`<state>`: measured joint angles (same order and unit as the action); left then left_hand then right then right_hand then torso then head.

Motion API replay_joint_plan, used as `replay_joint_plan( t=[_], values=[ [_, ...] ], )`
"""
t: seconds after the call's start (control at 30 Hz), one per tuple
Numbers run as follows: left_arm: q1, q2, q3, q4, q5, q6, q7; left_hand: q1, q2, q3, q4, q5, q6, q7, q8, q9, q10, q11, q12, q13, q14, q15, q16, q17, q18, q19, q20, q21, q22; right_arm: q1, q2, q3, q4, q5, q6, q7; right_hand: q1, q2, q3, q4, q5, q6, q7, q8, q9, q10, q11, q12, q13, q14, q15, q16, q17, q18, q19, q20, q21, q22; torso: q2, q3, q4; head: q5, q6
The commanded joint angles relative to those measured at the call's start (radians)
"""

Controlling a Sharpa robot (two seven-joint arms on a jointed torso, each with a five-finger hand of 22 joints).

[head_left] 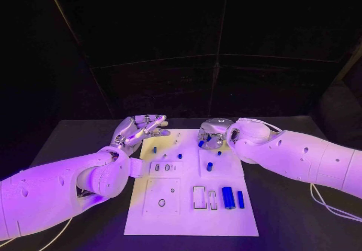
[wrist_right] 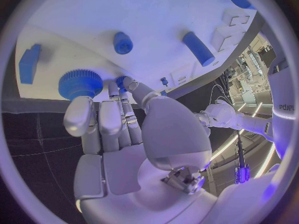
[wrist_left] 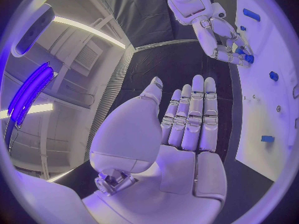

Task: Assemble the parts on the task board

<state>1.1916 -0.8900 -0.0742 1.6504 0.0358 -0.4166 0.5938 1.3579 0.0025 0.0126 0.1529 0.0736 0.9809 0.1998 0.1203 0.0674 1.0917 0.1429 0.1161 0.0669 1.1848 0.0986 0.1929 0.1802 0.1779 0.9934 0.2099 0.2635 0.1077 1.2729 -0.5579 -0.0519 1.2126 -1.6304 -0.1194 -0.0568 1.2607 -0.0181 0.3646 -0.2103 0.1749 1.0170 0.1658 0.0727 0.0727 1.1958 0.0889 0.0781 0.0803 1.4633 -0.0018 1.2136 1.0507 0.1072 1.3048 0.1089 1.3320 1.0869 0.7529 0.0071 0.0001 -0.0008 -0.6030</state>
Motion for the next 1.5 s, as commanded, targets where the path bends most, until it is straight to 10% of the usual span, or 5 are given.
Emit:
replay_joint_plan(
  t=[0.03,0.8,1.5],
  values=[
    [0.002,-0.001,0.001,0.002,-0.007,0.013,0.004,0.006,0.002,0.001,-0.007,0.007,0.004,0.006,-0.004,-0.001,0.002,0.007,-0.004,-0.001,-0.007,0.001,-0.004,0.001,0.005,-0.004,0.001,-0.004,-0.001,0.003,0.005,0.001,-0.004,-0.006,0.024,-0.003,-0.002,0.003,0.012,0.003,-0.007,0.019,-0.002,0.007,0.003,0.013,-0.001,0.004,0.002,0.039,0.004,0.009,0.007,-0.013,0.008,0.000,0.009,0.011,0.000,-0.0003,0.0013,0.000,-0.001],
    [0.005,-0.004,0.001,-0.006,-0.007,0.015,0.003,0.007,0.003,0.002,-0.009,0.007,0.004,0.006,-0.004,-0.001,0.002,0.007,-0.005,-0.001,-0.007,0.001,-0.005,0.002,0.006,-0.004,0.002,-0.004,-0.002,0.003,0.026,0.001,0.000,0.014,-0.249,-0.003,0.033,0.025,0.075,0.018,-0.089,0.093,-0.023,0.025,0.012,0.074,-0.024,0.022,0.024,0.037,-0.013,0.044,0.029,-0.029,0.045,-0.014,0.065,0.102,0.001,0.0002,0.0026,0.007,0.006],
    [0.023,-0.005,0.001,0.001,-0.007,0.019,0.001,0.008,0.005,0.002,-0.011,0.007,0.005,0.006,-0.005,-0.001,0.003,0.007,-0.007,-0.001,-0.006,0.001,-0.007,0.003,0.006,-0.004,0.002,-0.005,-0.003,0.017,0.171,0.002,-0.154,0.041,-0.195,0.005,0.022,0.011,0.075,0.032,-0.094,0.086,-0.019,0.015,0.009,0.065,-0.020,0.012,0.025,0.036,-0.011,0.048,0.028,-0.030,0.045,-0.013,0.070,0.108,0.021,-0.0039,0.0089,0.006,0.013]
  ],
)
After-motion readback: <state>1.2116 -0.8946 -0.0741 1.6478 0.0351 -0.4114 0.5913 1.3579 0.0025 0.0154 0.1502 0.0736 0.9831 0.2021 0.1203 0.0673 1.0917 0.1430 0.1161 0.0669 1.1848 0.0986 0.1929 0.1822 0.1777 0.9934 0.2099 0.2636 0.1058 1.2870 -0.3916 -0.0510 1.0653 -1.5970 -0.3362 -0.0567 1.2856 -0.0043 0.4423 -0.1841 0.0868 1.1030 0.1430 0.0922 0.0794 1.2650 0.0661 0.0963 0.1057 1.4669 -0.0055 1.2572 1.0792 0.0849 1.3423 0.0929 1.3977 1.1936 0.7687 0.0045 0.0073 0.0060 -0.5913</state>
